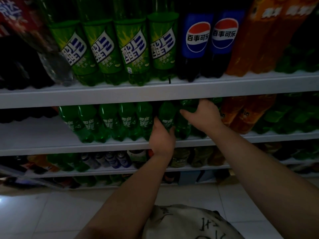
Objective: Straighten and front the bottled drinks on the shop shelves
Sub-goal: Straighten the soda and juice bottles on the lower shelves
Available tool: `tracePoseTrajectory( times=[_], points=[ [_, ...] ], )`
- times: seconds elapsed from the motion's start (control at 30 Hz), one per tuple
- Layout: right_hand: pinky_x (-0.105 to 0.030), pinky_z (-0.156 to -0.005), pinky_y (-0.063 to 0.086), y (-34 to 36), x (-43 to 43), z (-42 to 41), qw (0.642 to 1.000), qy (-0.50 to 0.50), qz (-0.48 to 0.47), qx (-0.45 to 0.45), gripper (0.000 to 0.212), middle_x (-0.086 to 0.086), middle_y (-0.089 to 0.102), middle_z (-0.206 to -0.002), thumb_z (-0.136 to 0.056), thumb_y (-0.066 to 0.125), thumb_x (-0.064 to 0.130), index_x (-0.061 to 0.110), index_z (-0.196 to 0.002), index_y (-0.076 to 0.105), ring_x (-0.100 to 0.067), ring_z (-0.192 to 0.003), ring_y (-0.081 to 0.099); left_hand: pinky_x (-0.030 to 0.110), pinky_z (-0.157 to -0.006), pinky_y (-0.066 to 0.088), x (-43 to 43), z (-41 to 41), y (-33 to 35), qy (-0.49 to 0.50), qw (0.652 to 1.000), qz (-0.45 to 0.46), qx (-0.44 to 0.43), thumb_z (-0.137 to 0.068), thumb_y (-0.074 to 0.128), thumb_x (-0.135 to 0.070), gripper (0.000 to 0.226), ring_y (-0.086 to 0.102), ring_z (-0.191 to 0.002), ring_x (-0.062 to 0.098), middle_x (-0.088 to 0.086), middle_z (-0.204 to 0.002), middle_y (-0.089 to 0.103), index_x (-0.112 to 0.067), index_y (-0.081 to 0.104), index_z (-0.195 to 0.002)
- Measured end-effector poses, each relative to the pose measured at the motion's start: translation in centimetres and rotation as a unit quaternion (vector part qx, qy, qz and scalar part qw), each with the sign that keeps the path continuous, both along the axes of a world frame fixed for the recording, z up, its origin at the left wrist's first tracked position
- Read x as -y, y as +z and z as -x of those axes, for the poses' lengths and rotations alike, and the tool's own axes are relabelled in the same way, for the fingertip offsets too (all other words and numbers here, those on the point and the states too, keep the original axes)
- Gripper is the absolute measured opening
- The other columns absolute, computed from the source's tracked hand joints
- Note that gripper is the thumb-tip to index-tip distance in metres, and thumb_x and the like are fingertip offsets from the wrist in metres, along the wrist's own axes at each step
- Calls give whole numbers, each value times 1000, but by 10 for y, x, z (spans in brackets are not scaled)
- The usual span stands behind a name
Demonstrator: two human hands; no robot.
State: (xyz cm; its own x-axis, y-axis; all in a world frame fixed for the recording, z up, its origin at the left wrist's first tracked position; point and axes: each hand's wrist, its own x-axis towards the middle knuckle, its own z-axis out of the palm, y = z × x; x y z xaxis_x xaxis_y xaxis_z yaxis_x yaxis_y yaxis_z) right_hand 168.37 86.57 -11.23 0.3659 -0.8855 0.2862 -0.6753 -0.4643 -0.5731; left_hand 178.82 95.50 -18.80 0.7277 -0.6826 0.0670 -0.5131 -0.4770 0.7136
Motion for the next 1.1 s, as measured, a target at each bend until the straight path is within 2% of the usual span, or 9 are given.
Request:
tracePoseTrajectory(
  times=[0.27, 0.4, 0.5, 0.63, 0.77, 0.83, 0.93, 1.0, 1.1],
  points=[
    [-34, -64, 54, 0, 1, -1, 999, -1, 19, -47, 62, -10, 65, -87, -72, 68, 61, 9, -104, 58, -26, -79, 62, 30, -55, 41, 4, -14, 5, 10, 991, -95, 92, -82, 62, -58, 78, 65, -79, 31, 13, -97, 68, -9, 36, -136],
    [-27, -53, 43, -2, -4, -8, 997, -32, 51, -55, 60, -10, 63, -81, -70, 68, 63, 9, -95, 60, -26, -73, 62, 30, -52, 44, 0, -12, 6, 4, 980, -99, 171, -80, 67, -54, 96, 65, -65, 30, 13, -82, 68, -3, 21, -148],
    [-25, -52, 35, -2, -5, -8, 996, -39, 54, -53, 61, -11, 62, -78, -69, 68, 65, 8, -90, 60, -27, -70, 61, 32, -48, 45, -7, -12, 3, -11, 980, -64, 190, -77, 72, -47, 100, 63, -55, 31, 15, -73, 66, 1, 20, -147],
    [-23, -45, 29, 2, -3, -9, 996, -43, 29, -75, 61, -1, 48, -61, -66, 67, 70, 12, -69, 47, -21, -59, 54, 29, -44, 39, -12, -11, -1, -15, 981, -60, 184, -77, 74, -43, 90, 62, -51, 32, 15, -69, 66, 2, 32, -142],
    [-19, -39, 18, 5, -6, -13, 994, -48, 35, -91, 65, 5, 35, -51, -64, 63, 75, 19, -55, 31, -11, -44, 35, 30, -51, 35, -11, -13, -6, -14, 978, -105, 182, -88, 60, -48, 87, 65, -64, 32, 14, -82, 68, -4, 16, -149],
    [-20, -42, 24, 1, -3, -11, 995, -33, 43, -85, 62, 4, 40, -55, -69, 61, 72, 14, -61, 41, -11, -47, 37, 30, -52, 37, -10, -11, -11, -17, 981, -93, 171, -88, 59, -48, 92, 65, -66, 31, 14, -84, 68, -6, 8, -151],
    [-23, -53, 38, -5, 1, -5, 997, 39, 15, -63, 44, 2, 51, -73, -74, 57, 56, 15, -91, 52, -19, -68, 54, 33, -54, 45, -6, -10, -14, -22, 985, -75, 157, -85, 63, -49, 100, 64, -66, 31, 12, -83, 66, -8, -1, -152],
    [-20, -51, 34, -6, 4, -1, 996, 75, 7, -38, 31, 8, 49, -69, -75, 61, 45, 20, -89, 50, -22, -71, 58, 32, -54, 45, -3, -10, -14, -23, 983, -79, 162, -86, 63, -47, 100, 64, -65, 30, 12, -83, 66, -6, -1, -151],
    [-22, -58, 36, -5, 8, -1, 997, 40, 27, -62, 50, 2, 51, -71, -74, 69, 53, 11, -99, 56, -19, -70, 52, 27, -48, 35, -3, -10, -13, -23, 980, -70, 185, -85, 66, -37, 92, 59, -51, 27, 10, -69, 65, -3, 11, -150]
  ],
)
